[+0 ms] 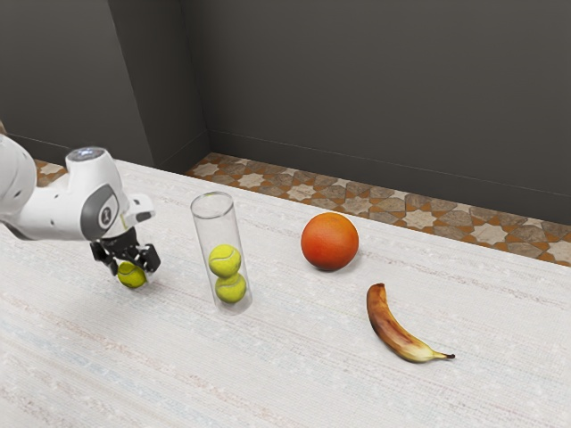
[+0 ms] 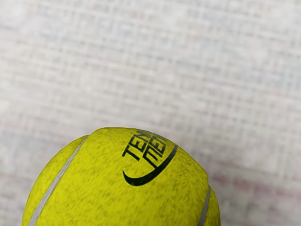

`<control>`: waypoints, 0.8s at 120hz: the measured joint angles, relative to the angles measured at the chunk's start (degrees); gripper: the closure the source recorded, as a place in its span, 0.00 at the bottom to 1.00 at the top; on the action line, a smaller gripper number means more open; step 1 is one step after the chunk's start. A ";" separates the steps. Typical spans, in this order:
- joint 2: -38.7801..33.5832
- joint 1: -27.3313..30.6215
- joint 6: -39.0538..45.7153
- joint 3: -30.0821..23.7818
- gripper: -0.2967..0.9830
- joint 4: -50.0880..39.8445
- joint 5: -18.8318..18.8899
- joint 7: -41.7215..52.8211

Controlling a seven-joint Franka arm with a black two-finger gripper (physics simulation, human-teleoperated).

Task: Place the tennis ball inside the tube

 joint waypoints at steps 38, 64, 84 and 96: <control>1.17 -0.03 0.52 0.82 0.41 0.12 -0.81 0.45; 1.68 -0.04 0.70 0.84 0.45 1.36 -1.29 0.47; -1.21 -0.12 0.56 0.85 0.47 0.74 -1.36 0.34; -8.26 -0.23 0.31 0.00 0.49 -1.34 -1.36 0.26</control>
